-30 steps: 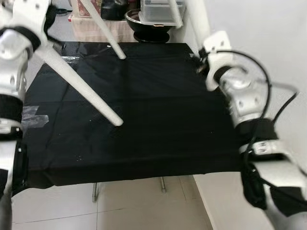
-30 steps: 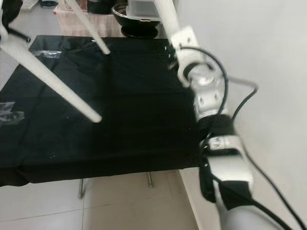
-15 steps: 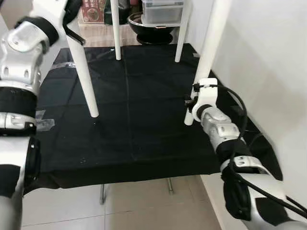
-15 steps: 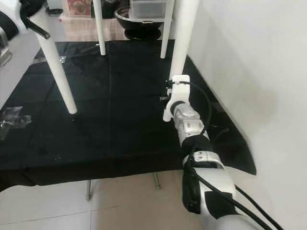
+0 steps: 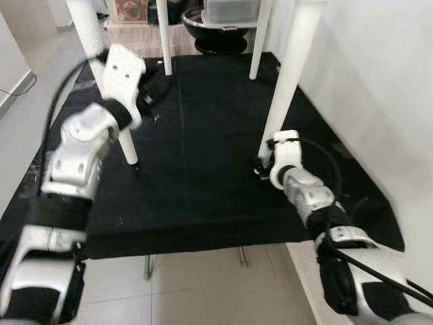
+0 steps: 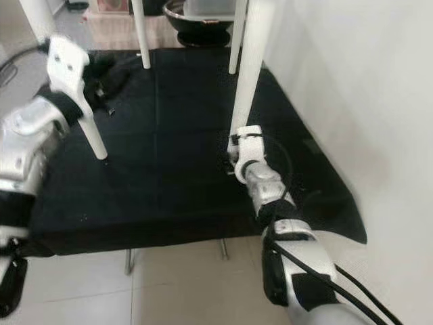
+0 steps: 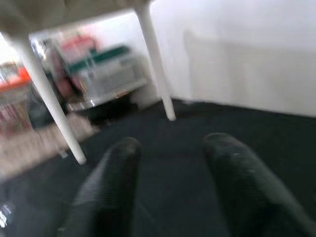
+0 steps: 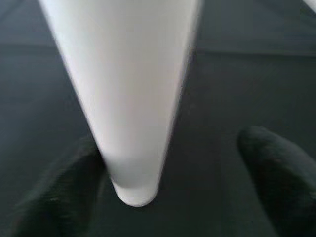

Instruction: Building children table

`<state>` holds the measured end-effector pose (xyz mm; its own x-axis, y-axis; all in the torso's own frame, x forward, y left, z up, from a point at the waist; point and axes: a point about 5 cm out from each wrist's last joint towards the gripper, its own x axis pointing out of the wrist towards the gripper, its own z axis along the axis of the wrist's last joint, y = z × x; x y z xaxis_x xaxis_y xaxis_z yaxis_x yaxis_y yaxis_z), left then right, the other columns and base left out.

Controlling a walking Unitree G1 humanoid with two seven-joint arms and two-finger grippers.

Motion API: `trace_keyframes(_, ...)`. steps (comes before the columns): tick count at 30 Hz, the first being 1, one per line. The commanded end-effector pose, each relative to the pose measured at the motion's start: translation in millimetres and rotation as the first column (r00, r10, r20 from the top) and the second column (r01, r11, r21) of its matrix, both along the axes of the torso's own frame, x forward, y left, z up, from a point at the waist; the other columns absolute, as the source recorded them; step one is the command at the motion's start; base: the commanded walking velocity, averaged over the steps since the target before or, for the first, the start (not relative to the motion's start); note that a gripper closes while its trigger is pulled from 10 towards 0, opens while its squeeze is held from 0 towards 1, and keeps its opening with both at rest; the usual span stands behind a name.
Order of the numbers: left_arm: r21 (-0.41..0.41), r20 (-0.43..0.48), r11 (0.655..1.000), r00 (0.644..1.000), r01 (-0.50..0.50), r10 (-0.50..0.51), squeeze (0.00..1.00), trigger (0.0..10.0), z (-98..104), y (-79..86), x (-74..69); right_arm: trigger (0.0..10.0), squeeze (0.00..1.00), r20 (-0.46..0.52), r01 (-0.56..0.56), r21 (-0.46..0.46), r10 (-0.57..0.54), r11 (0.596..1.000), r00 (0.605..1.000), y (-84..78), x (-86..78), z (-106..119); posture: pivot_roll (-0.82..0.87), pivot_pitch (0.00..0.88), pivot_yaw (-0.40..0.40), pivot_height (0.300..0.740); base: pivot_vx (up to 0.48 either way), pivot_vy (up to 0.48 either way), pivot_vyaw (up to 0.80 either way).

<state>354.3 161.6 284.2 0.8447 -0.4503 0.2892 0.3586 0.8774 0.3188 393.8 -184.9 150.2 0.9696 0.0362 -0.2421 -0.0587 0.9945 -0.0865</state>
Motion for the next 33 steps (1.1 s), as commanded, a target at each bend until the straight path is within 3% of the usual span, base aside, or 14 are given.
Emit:
trace_keyframes(1,-0.053,-0.005,0.998,1.0,0.022,-0.022,1.0,10.0,-4.0,-7.6,-13.6,10.0,1.0,0.044,0.059,0.009,-0.059,0.998,0.997,-22.7,-13.6,-3.8,0.04,0.084,-0.033,0.74,0.0,0.0,0.0)
trace_keyframes(6,-0.076,-0.03,0.997,0.999,0.021,-0.024,1.0,10.0,-15.8,-10.5,-25.0,10.0,1.0,0.12,0.017,0.028,-0.021,0.999,0.993,-25.2,-31.2,-0.7,0.03,0.083,-0.029,0.74,0.0,0.0,0.0)
trace_keyframes(8,-0.095,-0.083,0.995,0.997,0.002,-0.01,1.0,10.0,-37.4,-12.3,-37.8,10.0,1.0,0.215,-0.06,0.043,0.05,0.997,0.975,-12.6,-53.5,5.7,0.02,0.079,-0.02,0.74,0.0,0.0,0.0)
trace_keyframes(9,-0.095,-0.083,0.995,0.997,0.002,-0.01,1.0,10.0,-37.4,-12.3,-37.8,10.0,1.0,0.215,-0.06,0.043,0.05,0.997,0.975,-12.6,-53.5,5.7,0.02,0.079,-0.02,0.74,0.0,0.0,0.0)
trace_keyframes(11,-0.131,-0.165,0.99,0.986,-0.05,0.027,1.0,10.0,-68.0,-11.8,-53.4,10.0,1.0,0.277,-0.133,0.038,0.117,0.99,0.954,8.9,-78.0,3.0,0.02,0.069,-0.015,0.74,0.0,0.0,0.0)
trace_keyframes(13,-0.142,-0.19,0.988,0.981,-0.069,0.041,1.0,10.0,-75.5,-11.4,-57.7,10.0,0.99,0.286,-0.147,0.03,0.132,0.989,0.949,14.3,-83.4,1.3,0.02,0.067,-0.016,0.74,0.0,0.0,0.0)
trace_keyframes(14,-0.139,-0.218,0.985,0.974,-0.099,0.067,1.0,10.0,-85.5,-10.5,-62.5,10.0,0.74,0.291,-0.162,0.018,0.15,0.987,0.945,20.7,-88.5,-2.6,0.02,0.065,-0.018,0.74,0.0,0.0,0.0)
trace_keyframes(15,-0.128,-0.247,0.984,0.965,-0.125,0.09,1.0,10.0,-96.8,-10.2,-68.4,10.0,0.0,0.295,-0.171,0.015,0.159,0.985,0.942,25.8,-93.6,-5.9,0.03,0.06,-0.023,0.74,0.0,0.0,0.0)
trace_keyframes(16,-0.116,-0.28,0.981,0.953,-0.153,0.115,0.09,10.0,-108.2,-9.5,-75.6,10.0,0.0,0.293,-0.187,0.006,0.177,0.982,0.94,31.1,-99.8,-8.0,0.03,0.059,-0.025,0.74,0.0,0.0,0.0)
trace_keyframes(17,-0.116,-0.28,0.981,0.953,-0.153,0.115,0.09,10.0,-108.2,-9.5,-75.6,10.0,0.0,0.293,-0.187,0.006,0.177,0.982,0.94,31.1,-99.8,-8.0,0.03,0.059,-0.025,0.74,0.0,0.0,0.0)
trace_keyframes(18,-0.122,-0.324,0.974,0.935,-0.19,0.142,0.0,10.0,-120.9,-8.1,-83.8,10.0,0.0,0.298,-0.201,-0.011,0.195,0.98,0.934,33.9,-102.7,-8.1,0.03,0.053,-0.027,0.74,0.0,0.0,0.0)
trace_keyframes(20,-0.135,-0.379,0.963,0.91,-0.235,0.169,0.0,10.0,-133.2,-7.1,-93.3,10.0,0.0,0.291,-0.208,-0.017,0.204,0.978,0.935,33.2,-103.5,-6.4,0.03,0.049,-0.03,0.74,0.0,0.0,0.0)
trace_keyframes(26,-0.13,-0.396,0.953,0.895,-0.274,0.204,0.0,10.0,-138.6,-8.6,-97.3,10.0,0.0,0.271,-0.223,0.006,0.213,0.975,0.939,31.2,-100.9,-7.3,0.04,0.034,-0.042,0.74,0.0,0.0,0.0)
trace_keyframes(33,-0.082,-0.407,0.929,0.863,-0.362,0.3,0.0,10.0,-151.8,-2.7,-101.7,10.0,0.0,0.273,-0.305,-0.009,0.296,0.952,0.915,35.6,-96.9,-6.9,0.05,0.008,-0.058,0.74,0.0,0.0,0.11)
